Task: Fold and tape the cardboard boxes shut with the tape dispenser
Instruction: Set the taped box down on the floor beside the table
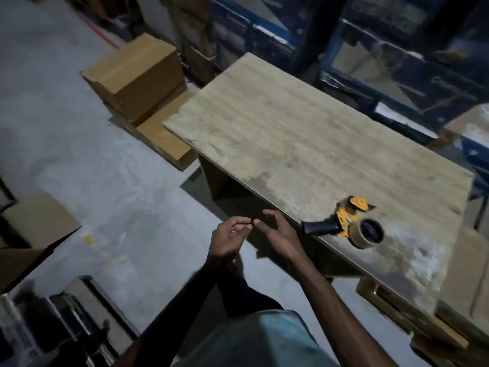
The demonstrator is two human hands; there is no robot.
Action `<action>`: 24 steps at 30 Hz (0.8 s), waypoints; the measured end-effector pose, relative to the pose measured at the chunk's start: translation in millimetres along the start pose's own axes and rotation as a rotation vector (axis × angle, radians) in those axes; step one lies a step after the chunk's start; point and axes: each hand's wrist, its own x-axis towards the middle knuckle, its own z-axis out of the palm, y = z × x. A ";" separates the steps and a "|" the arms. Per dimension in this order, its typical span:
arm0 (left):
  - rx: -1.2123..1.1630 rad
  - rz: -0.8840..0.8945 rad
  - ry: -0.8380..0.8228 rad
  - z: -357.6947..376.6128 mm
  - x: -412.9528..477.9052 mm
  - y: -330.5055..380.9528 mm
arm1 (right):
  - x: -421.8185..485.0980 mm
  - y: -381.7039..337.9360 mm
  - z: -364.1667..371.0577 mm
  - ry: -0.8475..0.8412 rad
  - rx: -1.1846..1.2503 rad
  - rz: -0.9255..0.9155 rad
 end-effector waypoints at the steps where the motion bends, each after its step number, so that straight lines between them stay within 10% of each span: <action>1: -0.005 0.000 0.007 -16.5 17.5 6.1 | 18.2 -15.5 10.6 -0.009 -0.002 -0.004; 24: -0.132 -0.062 0.207 -447.6 356.4 103.8 | 355.1 -386.3 324.4 -0.201 -0.158 -0.073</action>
